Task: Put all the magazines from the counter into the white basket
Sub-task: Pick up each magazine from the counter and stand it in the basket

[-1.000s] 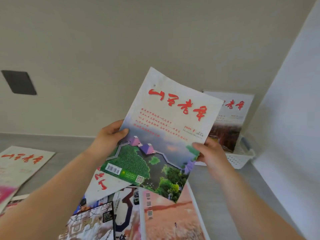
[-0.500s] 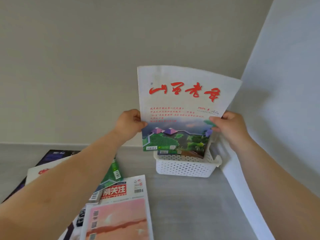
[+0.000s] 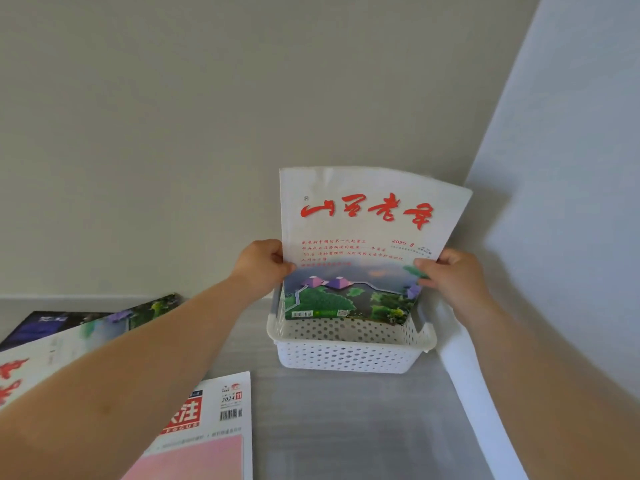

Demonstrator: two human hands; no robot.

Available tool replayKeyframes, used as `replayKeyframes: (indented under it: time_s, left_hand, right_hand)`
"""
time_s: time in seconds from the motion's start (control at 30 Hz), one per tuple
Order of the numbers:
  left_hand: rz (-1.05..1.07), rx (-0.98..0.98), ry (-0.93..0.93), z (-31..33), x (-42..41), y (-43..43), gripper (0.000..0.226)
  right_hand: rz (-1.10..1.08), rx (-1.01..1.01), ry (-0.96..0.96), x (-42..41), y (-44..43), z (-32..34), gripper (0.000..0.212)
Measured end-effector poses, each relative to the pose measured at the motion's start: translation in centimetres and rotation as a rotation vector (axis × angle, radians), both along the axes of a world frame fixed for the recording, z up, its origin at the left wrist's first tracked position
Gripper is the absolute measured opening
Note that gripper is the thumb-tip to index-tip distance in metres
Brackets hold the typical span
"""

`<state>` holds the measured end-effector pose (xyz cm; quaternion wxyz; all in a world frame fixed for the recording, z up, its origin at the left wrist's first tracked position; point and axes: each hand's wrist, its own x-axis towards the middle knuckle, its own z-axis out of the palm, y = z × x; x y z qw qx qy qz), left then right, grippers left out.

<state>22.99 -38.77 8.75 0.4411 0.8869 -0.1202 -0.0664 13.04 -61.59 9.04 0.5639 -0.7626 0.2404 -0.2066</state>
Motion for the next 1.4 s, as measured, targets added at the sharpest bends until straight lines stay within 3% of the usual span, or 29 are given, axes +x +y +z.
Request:
replayKeyframes:
  time_s: [0.33,0.57,0.77,0.93,1.03,1.17,1.3,1.4]
  left_hand:
    - [0.170,0.039,-0.052,-3.4,1.7,-0.5,0.015]
    - [0.182,0.117,-0.058,-3.6,3.1,-1.2,0.025]
    - [0.166,0.196,-0.093,-3.5,3.1,-1.6,0.019]
    - [0.148,0.123,-0.059,-3.2,1.5,0.1,0.024]
    - [0.107,0.039,-0.047,-3.3,-0.7,2.8,0.020]
    - [0.079,-0.041,-0.047,-4.4,-5.4,10.1,0.015]
    - [0.239,0.057,0.021,-7.5,-10.2,19.3,0.012]
    - [0.409,0.160,0.044,-9.5,-12.2,25.0,0.020]
  right_hand:
    - [-0.047,-0.038,0.048,1.9,0.5,-2.8,0.024]
    - [-0.154,-0.121,-0.077,3.1,0.8,-3.2,0.033]
    - [-0.096,-0.061,-0.005,2.6,1.3,-3.7,0.040]
    - [-0.172,-0.166,0.009,0.6,2.5,-3.3,0.039]
    - [-0.143,-0.207,-0.015,-0.6,4.1,-3.0,0.026]
    - [-0.119,-0.307,-0.028,-2.6,8.8,-2.5,0.034]
    - [-0.021,-0.406,-0.062,-4.3,15.7,-3.1,0.035]
    - [0.139,-0.466,0.024,-4.9,21.0,-5.0,0.036]
